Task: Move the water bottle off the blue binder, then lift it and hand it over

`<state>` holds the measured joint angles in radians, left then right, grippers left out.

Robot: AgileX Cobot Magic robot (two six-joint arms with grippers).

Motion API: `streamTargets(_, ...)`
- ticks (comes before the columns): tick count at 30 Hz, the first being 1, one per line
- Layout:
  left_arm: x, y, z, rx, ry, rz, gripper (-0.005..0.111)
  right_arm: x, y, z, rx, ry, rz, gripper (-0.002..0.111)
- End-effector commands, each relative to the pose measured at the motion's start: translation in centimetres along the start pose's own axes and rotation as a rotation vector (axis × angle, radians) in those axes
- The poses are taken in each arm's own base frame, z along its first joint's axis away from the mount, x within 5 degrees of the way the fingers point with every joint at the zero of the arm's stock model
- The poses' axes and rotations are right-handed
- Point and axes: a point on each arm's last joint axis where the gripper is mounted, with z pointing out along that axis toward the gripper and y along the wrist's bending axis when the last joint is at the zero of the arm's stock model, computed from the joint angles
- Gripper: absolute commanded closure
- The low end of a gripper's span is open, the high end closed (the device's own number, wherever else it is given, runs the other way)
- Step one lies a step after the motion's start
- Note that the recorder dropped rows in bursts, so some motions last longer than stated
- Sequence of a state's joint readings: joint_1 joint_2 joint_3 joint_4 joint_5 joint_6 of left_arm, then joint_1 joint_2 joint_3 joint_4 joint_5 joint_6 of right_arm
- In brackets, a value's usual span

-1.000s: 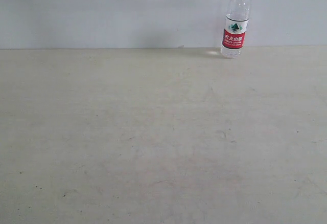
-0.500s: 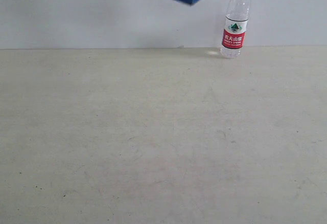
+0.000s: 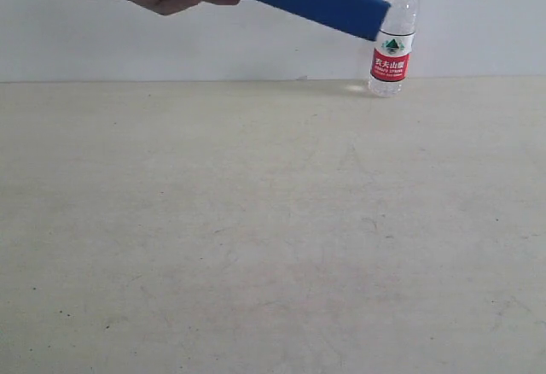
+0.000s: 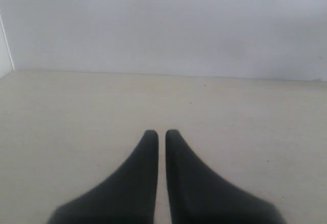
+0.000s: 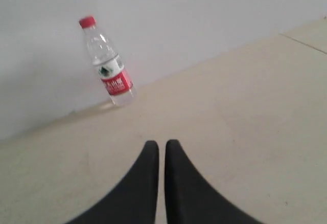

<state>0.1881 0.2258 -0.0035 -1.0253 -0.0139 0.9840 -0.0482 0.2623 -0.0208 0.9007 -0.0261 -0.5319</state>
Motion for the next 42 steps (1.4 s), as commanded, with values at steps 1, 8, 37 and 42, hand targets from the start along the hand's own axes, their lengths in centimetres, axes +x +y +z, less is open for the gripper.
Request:
streamTargets(1,0.3,-0.3,0.0,0.028,0.027,-0.016,0.102,1.8,0.3,-0.1,-0.074,0.140,-0.286,0.108)
streamTargets(8,0.8,-1.0,-0.1,0.109,0.081,-0.019,0.102,1.7,0.3,0.0,-0.067,0.125,-0.271,0.108)
streamTargets(37,0.8,-2.1,-0.2,0.204,0.139,-0.478,0.102,-1.7,0.4,-2.7,-0.026,-0.294,-0.394,0.108)
streamTargets(42,0.8,-2.0,-0.3,0.205,0.126,-0.468,0.102,-1.4,0.2,-2.6,-0.032,-0.295,-0.401,0.108)
